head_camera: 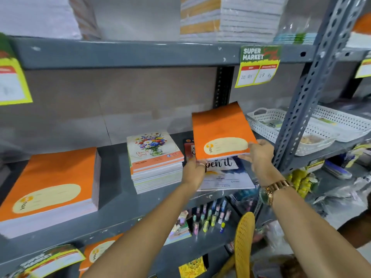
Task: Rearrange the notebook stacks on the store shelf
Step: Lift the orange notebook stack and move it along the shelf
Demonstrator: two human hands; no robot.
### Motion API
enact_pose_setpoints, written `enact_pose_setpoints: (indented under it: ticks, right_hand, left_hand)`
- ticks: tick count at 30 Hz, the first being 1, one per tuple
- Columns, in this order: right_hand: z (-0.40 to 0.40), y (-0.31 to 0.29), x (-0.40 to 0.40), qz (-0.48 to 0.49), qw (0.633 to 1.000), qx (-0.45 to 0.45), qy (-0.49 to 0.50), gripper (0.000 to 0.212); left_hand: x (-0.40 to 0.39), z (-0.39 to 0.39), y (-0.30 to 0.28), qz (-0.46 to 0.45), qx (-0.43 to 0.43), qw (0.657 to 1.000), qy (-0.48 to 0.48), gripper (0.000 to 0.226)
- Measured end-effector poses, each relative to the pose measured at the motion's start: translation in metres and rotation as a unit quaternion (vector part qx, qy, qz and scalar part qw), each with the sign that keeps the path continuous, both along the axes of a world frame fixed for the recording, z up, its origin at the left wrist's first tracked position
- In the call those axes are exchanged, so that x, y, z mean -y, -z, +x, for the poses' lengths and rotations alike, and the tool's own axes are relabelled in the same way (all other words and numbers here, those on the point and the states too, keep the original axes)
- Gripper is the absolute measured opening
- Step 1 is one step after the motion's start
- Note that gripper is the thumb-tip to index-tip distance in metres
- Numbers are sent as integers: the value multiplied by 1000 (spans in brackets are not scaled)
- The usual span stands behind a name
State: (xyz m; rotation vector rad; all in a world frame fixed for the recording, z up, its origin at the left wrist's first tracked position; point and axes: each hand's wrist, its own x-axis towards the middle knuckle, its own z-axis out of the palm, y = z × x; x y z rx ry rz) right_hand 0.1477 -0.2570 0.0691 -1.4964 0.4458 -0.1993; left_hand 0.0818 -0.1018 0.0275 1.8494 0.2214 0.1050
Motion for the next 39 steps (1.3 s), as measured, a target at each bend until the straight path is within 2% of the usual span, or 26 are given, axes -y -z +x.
enact_pose_setpoints:
  ticks: [2,5,8,11,13,16,21,23,27,30,32,35,39]
  right_hand:
    - [-5,-12,-9,47,999,12,1,38]
    - [-18,-27,-33,74,997,19,-26,11]
    - [-32,-32,-70,85,994,28,-57,12]
    - [-45,-29,-114,85,985,32,-144,19]
    - [-54,-26,-142,52,983,34,-174,26]
    - [-72,-18,-190,63,978,26,-196,13]
    - [-102,3,-268,76,965,-22,-250,13]
    - [-115,12,-296,74,960,-44,-267,13]
    - [-139,20,-336,65,952,-56,-293,12]
    - [-149,29,-353,26,952,-67,-299,26]
    - [-153,38,-356,-34,948,-70,-309,36]
    - [-156,44,-358,-149,939,-41,-307,25]
    - [-157,36,-354,-332,900,24,-282,23]
  left_hand:
    - [-10,-1,-14,-78,35,995,-44,22]
    - [-31,-9,-37,-169,58,980,-92,21]
    - [-62,-28,-56,-205,71,966,-141,18]
    - [-105,-51,-59,-195,66,961,-183,20]
    - [-133,-68,-55,-187,68,957,-209,17]
    - [-175,-95,-49,-164,67,950,-257,16]
    - [-239,-141,-41,-158,62,935,-312,23]
    - [-262,-162,-35,-129,51,934,-330,22]
    - [-304,-187,-13,-4,12,931,-364,16]
    - [-322,-200,-6,23,-5,926,-377,17]
    - [-329,-205,-2,44,-30,924,-379,20]
    - [-336,-210,0,89,-67,917,-384,19]
    - [-330,-216,-6,204,-93,891,-394,16]
